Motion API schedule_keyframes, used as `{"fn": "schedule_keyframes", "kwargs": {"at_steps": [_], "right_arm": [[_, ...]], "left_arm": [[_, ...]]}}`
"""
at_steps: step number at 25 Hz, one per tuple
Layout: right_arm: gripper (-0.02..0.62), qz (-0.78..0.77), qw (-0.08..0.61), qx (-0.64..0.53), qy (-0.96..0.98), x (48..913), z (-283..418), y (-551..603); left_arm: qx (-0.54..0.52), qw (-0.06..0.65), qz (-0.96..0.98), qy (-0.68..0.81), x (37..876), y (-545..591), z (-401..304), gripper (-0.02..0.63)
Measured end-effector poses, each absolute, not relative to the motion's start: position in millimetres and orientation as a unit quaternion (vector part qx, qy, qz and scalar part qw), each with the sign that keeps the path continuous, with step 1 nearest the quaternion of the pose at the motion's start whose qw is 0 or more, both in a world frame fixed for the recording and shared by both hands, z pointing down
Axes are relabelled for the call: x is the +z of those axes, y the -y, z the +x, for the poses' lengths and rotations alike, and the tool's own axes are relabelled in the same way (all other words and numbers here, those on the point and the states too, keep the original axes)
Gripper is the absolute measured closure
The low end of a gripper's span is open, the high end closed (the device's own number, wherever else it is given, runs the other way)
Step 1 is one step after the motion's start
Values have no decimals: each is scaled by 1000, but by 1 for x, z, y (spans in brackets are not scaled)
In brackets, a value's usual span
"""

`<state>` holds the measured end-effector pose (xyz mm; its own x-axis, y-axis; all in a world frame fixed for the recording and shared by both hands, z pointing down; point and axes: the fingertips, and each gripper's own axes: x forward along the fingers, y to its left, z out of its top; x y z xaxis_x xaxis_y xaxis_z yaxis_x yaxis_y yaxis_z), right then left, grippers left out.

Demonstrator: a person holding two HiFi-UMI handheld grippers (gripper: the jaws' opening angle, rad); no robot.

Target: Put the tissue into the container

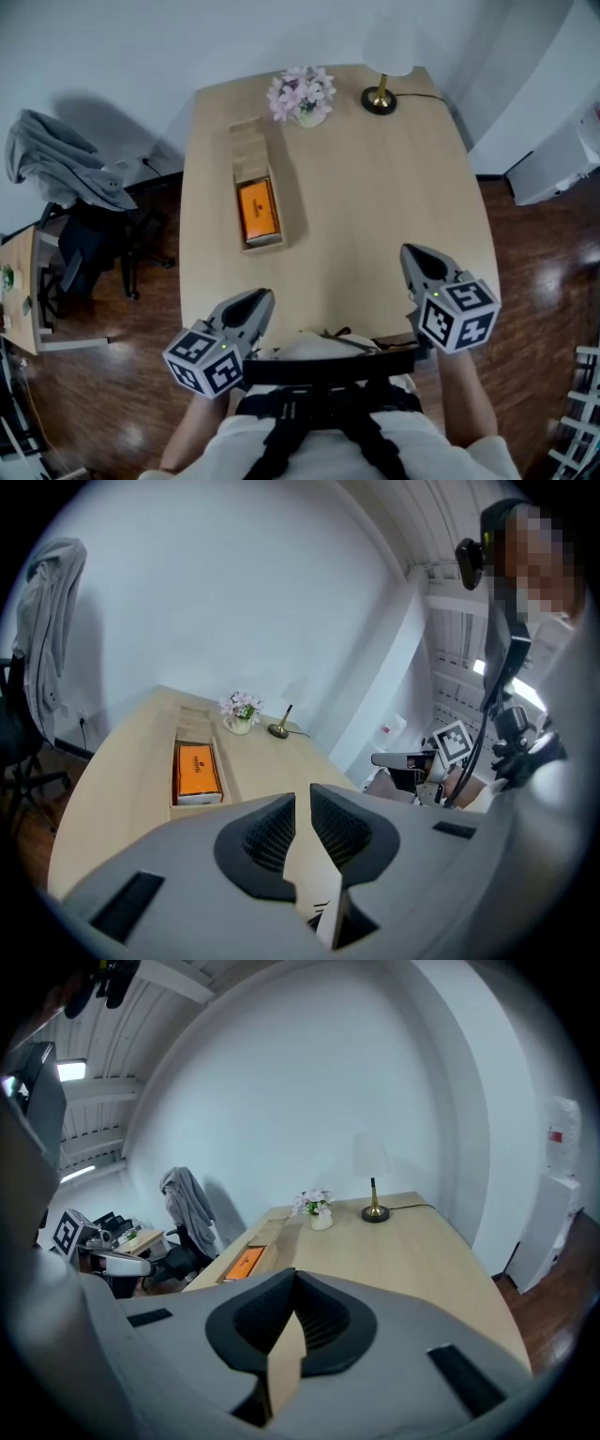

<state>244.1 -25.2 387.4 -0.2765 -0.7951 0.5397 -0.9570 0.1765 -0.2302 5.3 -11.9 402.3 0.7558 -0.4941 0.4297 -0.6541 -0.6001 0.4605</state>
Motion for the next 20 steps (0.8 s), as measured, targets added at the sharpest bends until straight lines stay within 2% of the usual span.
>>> {"fn": "schedule_keyframes", "kwargs": {"at_steps": [13, 20], "right_arm": [[595, 543, 187, 229, 786, 382, 208, 36], [595, 537, 199, 227, 788, 383, 200, 34]], "left_arm": [[142, 325, 880, 315, 410, 6, -4, 554], [154, 302, 893, 296, 408, 3, 10, 554]]}}
